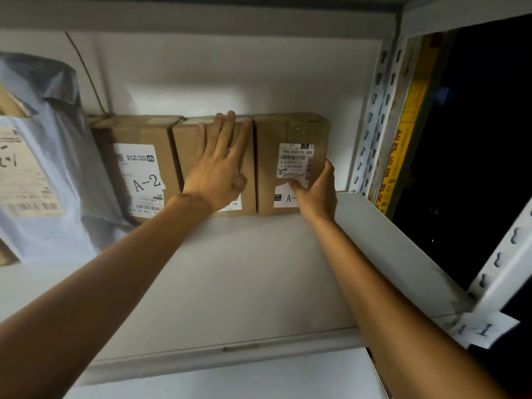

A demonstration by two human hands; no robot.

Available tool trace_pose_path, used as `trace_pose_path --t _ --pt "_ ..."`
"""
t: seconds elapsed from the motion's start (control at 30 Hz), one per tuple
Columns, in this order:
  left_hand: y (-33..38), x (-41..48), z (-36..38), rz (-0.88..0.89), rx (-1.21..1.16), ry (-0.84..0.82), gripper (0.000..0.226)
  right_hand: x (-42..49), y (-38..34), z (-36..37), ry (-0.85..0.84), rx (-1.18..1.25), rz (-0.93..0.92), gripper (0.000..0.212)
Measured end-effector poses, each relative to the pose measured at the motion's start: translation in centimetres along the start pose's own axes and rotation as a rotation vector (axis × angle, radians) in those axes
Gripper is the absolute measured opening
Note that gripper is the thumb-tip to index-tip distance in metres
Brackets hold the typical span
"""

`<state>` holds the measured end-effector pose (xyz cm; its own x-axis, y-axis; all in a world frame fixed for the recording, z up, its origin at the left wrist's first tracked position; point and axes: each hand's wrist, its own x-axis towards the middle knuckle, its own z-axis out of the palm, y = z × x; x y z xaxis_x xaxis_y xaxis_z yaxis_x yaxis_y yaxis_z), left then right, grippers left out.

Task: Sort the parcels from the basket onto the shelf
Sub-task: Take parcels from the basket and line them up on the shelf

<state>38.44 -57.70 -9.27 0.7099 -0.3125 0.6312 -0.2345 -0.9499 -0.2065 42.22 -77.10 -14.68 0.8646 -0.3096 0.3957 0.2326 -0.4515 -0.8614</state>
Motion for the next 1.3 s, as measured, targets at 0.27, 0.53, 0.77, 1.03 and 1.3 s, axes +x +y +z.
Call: trace_pose_path --t 0.27,0.53,0.77,1.03,1.3 --pt "0.2 -4.1 -1.8 0.09 -0.034 -0.234 0.072 -4.6 -2.3 -2.6 -0.198 -0.192 0.038 0.072" --pt "-2.2 -10.9 -6.6 0.099 -0.22 -0.258 0.063 -13.4 -8.2 -1.7 -0.444 -0.302 -0.13 0.07" --pt "-7.5 -18.1 -10.8 0.076 -0.361 -0.299 0.06 -20.5 -13.2 0.7 -0.506 -0.365 -0.212 0.061" --pt "-16.5 -25.2 -13.8 -0.117 -0.29 -0.413 0.062 -25.8 -17.9 6.3 -0.571 -0.285 -0.239 0.057" --pt "-23.5 -28.8 -15.6 -0.246 -0.197 -0.318 0.068 -26.1 -19.4 11.5 -0.552 -0.2 -0.242 0.066"
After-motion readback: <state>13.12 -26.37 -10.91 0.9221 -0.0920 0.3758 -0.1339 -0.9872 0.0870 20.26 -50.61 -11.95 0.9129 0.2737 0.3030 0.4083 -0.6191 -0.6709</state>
